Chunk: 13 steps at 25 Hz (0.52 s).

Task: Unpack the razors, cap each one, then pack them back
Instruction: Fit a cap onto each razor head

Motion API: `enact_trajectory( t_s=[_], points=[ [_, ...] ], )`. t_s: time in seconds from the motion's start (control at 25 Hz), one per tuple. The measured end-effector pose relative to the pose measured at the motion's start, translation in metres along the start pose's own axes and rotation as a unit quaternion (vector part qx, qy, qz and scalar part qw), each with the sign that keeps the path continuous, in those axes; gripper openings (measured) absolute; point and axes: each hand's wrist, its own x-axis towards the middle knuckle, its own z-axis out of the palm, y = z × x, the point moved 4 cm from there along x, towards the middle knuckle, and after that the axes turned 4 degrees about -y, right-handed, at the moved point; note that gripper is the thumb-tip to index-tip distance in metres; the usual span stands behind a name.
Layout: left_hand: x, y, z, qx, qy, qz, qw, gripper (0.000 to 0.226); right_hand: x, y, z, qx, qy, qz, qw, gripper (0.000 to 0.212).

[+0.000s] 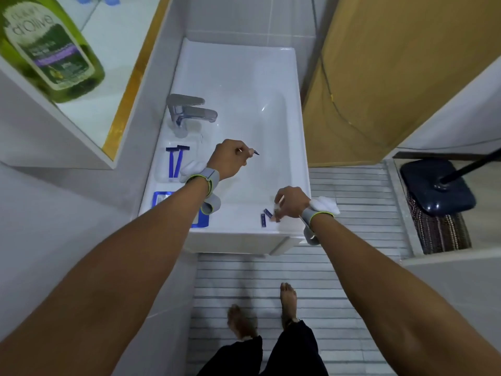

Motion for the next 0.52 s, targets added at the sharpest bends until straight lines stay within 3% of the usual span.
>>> enact_trajectory(
  t_s=[0.12,0.4,0.52],
  points=[
    [-0.001,-0.006,0.005,0.019,-0.003,-0.002,1.000,0.029,-0.008,-0.005,0.004,-0.022,-0.004,-0.025,0.999,0.061],
    [-0.002,-0.014,0.001,0.027,-0.003,-0.010,1.000,0.027,-0.011,-0.005,-0.001,-0.064,0.036,-0.044,0.996,0.024],
    [-0.002,-0.017,0.002,0.029,-0.008,-0.015,0.999,0.027,-0.008,-0.004,0.002,-0.064,0.036,-0.040,0.996,0.022]
  ],
)
